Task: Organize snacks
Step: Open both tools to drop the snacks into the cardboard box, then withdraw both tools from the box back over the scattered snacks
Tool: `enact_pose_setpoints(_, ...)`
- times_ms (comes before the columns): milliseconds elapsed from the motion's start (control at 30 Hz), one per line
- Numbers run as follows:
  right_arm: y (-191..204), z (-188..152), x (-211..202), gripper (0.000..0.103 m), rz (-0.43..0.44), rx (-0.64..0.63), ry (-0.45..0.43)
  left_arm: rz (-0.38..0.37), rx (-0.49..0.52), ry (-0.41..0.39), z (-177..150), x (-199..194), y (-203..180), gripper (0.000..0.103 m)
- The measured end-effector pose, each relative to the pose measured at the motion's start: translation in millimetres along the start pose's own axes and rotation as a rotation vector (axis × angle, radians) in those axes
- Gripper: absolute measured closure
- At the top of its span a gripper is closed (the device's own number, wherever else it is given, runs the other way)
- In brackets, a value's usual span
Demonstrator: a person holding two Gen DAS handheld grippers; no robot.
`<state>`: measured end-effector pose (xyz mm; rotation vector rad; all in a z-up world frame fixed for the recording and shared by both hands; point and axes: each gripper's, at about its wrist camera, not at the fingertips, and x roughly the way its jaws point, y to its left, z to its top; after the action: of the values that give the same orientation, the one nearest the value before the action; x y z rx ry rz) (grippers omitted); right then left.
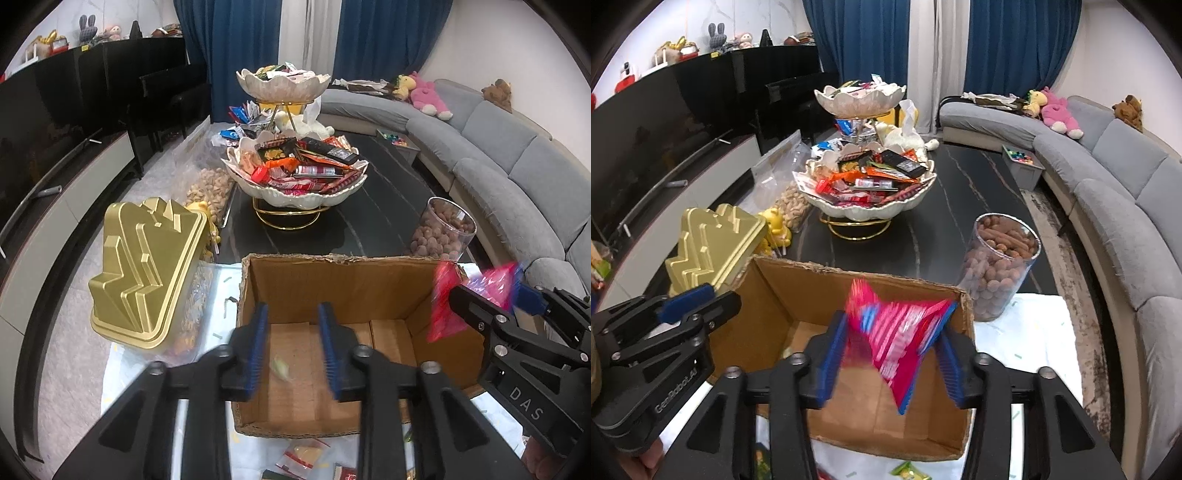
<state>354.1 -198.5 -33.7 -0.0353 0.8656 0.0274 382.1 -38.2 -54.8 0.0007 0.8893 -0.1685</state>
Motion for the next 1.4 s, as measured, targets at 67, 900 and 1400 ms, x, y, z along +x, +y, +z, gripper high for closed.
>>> enact_pose_setpoints(67, -1.3, 0.0, -2.4, 0.037, -0.014, 0.004, -0.012, 0.005, -0.007, 0.0, -0.2, -0.1, 1.5, 0.059)
enact_pose_setpoints(900, -16.0, -9.8, -50.6, 0.03, -0.053, 0.044, -0.087, 0.022, 0.001, -0.048, -10.6, -36.5, -7.6, 0.031)
enact_pose_setpoints(1400, -22.8, -38.6, -99.5, 0.02, -0.063, 0.064, -0.135, 0.041, 0.026, -0.109, -39.6, -88.7, -19.2, 0.016)
